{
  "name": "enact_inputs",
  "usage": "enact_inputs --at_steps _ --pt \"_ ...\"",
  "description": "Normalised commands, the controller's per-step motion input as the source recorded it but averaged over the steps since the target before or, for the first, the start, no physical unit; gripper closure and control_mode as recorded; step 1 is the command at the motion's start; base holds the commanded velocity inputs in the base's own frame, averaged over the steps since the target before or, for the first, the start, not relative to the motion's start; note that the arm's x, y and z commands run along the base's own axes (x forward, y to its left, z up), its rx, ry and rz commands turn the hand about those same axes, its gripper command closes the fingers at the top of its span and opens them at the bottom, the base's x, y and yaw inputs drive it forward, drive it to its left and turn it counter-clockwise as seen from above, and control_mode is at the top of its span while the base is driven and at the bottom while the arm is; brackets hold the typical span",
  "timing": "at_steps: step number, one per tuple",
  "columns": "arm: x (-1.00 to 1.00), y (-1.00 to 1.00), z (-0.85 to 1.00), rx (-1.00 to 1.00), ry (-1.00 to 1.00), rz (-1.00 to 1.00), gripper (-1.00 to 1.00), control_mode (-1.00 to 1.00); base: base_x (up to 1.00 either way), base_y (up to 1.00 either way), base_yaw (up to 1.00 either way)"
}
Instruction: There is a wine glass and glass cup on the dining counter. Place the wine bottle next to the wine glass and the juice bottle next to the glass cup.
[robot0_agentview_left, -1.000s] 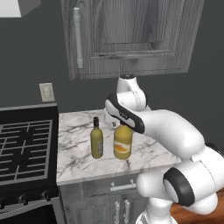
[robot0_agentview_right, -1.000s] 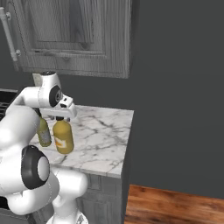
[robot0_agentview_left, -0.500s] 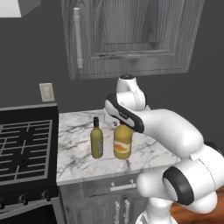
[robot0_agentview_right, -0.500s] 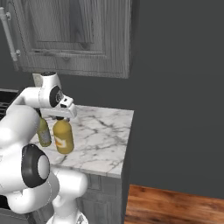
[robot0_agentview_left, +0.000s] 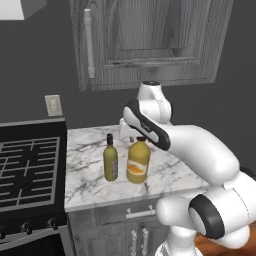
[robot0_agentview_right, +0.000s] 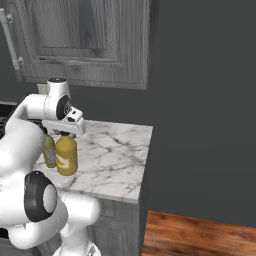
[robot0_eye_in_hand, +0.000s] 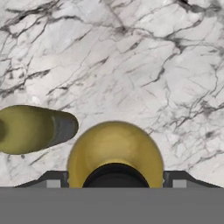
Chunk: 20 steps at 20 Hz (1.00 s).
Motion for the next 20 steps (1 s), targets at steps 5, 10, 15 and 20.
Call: enact_inputs --at_steps 5,10,15,20 --pt "-0.49 0.12 0.55 0.05 0.00 0.00 1.00 -1.00 0.00 0.00 0.00" --pt "-0.53 0.12 0.39 -0.01 0.00 0.02 1.00 -1.00 0.00 0.00 0.00" --pt "-0.38 0.00 0.32 0.00 0.03 0.00 1.00 -1.00 0.00 0.00 0.00" --pt "-0.30 0.00 0.19 0.00 0.01 0.01 1.00 -1.00 0.00 0.00 0.00"
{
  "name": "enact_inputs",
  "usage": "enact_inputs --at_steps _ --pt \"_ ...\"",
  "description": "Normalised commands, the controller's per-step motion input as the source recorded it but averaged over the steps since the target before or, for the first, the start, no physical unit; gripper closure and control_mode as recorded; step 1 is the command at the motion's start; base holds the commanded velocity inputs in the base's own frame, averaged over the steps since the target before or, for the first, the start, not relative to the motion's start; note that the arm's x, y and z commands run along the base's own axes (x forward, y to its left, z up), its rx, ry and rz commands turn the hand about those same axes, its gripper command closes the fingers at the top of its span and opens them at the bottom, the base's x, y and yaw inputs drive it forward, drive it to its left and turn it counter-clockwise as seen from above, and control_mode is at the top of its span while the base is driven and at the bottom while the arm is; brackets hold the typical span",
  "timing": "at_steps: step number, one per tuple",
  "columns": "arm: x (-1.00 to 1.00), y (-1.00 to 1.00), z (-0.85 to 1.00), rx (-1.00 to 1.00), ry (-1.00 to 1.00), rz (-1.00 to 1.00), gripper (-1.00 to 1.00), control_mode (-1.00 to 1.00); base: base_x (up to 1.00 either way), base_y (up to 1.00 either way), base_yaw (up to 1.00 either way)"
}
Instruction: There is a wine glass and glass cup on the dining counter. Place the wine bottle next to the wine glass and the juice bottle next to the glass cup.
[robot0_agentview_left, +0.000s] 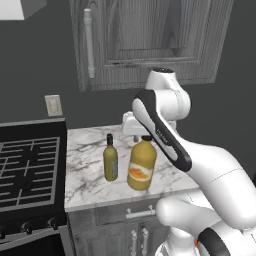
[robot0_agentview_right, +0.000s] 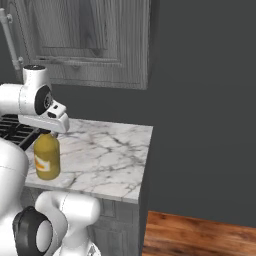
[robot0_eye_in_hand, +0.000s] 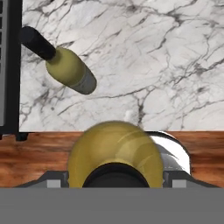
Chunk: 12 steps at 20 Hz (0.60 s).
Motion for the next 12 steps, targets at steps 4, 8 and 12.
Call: enact_inputs --at_steps 4,8,12 --pt "-0.03 0.00 0.00 0.00 0.00 0.00 1.00 -1.00 0.00 0.00 0.00" --pt "0.00 0.00 0.00 0.00 0.00 0.00 1.00 -1.00 0.00 0.00 0.00" --pt "0.00 0.00 0.00 0.00 0.00 0.00 1.00 1.00 -0.03 0.01 0.00"
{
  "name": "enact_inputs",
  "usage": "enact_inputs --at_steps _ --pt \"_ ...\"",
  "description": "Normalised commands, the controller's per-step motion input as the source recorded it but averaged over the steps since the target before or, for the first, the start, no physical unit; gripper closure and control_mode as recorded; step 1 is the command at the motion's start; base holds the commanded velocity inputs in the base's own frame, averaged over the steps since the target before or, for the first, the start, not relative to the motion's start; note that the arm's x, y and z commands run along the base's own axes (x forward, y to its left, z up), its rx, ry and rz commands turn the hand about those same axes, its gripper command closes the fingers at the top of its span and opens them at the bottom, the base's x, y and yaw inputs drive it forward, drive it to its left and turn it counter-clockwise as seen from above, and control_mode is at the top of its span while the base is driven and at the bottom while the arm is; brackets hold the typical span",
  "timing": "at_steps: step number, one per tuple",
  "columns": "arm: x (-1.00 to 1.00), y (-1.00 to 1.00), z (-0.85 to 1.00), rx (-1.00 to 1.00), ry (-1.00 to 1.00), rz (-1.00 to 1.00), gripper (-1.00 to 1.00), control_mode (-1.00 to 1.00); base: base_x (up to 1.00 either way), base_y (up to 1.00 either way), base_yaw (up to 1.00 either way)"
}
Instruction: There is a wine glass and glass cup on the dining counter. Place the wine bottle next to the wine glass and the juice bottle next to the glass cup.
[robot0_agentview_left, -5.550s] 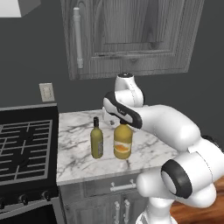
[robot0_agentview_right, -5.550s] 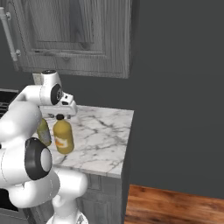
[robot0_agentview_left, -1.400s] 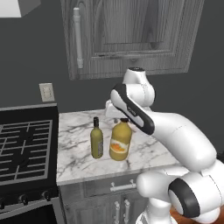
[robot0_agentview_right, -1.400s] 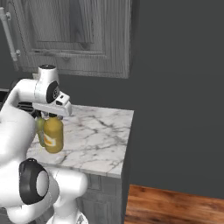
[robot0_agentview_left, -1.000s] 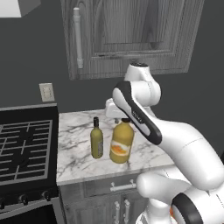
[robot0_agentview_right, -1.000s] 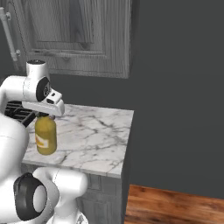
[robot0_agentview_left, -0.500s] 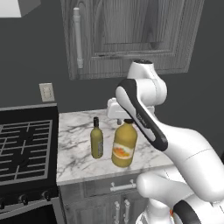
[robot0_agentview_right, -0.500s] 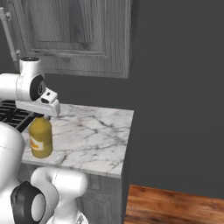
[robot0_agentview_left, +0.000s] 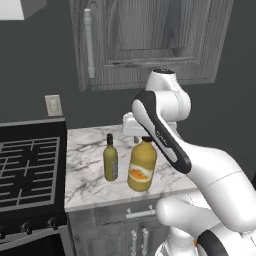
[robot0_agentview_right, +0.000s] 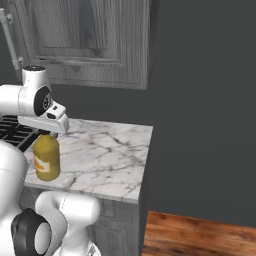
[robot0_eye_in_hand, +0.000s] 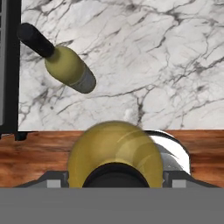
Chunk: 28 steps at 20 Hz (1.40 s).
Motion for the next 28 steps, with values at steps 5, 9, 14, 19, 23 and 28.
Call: enact_inputs --at_steps 5,9,14,19,23,28 --pt "0.00 0.00 0.00 0.00 0.00 0.00 1.00 1.00 -0.32 0.10 0.00" --pt "0.00 0.00 0.00 0.00 0.00 0.00 1.00 1.00 -0.56 0.21 0.13" --pt "0.00 0.00 0.00 0.00 0.00 0.00 1.00 1.00 -0.29 0.16 0.72" --pt "0.00 0.00 0.00 0.00 0.00 0.00 1.00 1.00 -0.04 0.03 1.00" --pt "0.00 0.00 0.00 0.00 0.00 0.00 1.00 1.00 -0.02 0.00 1.00" --pt "0.00 0.00 0.00 0.00 0.00 0.00 1.00 1.00 -0.02 0.00 1.00"
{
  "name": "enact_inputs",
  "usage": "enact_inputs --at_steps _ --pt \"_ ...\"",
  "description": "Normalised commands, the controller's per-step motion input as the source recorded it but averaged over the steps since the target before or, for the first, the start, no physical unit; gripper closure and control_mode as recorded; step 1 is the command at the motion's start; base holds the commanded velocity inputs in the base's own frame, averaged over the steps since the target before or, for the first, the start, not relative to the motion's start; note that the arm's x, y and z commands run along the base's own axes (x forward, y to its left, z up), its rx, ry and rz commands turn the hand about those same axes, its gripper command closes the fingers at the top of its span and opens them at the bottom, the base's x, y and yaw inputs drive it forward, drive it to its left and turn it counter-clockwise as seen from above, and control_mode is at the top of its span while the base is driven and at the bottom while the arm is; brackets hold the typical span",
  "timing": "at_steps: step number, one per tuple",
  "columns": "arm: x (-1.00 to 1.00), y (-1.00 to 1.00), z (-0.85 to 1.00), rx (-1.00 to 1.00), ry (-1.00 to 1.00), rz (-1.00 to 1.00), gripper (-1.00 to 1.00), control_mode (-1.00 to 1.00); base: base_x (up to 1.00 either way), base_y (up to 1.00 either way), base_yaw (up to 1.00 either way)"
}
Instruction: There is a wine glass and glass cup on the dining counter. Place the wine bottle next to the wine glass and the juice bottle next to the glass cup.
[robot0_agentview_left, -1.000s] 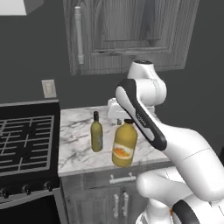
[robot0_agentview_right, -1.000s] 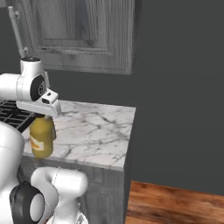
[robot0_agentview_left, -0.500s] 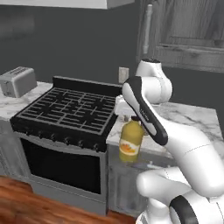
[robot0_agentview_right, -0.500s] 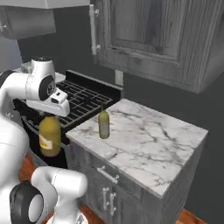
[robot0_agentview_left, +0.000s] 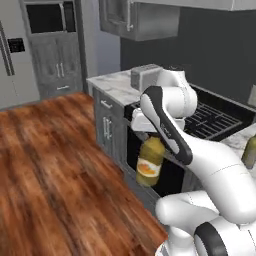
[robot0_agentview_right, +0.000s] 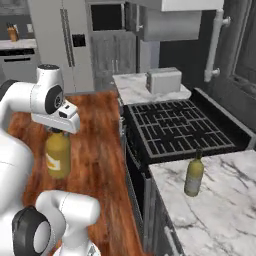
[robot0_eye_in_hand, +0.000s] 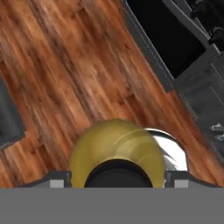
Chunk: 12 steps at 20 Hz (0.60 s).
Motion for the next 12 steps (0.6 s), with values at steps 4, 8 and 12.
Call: enact_inputs --at_steps 4,8,12 --pt "0.00 0.00 0.00 0.00 0.00 0.00 1.00 1.00 0.00 0.00 1.00" --pt "0.00 0.00 0.00 0.00 0.00 0.00 1.00 1.00 0.00 0.00 1.00" --pt "0.00 0.00 0.00 0.00 0.00 0.00 1.00 1.00 0.21 -0.05 0.62"
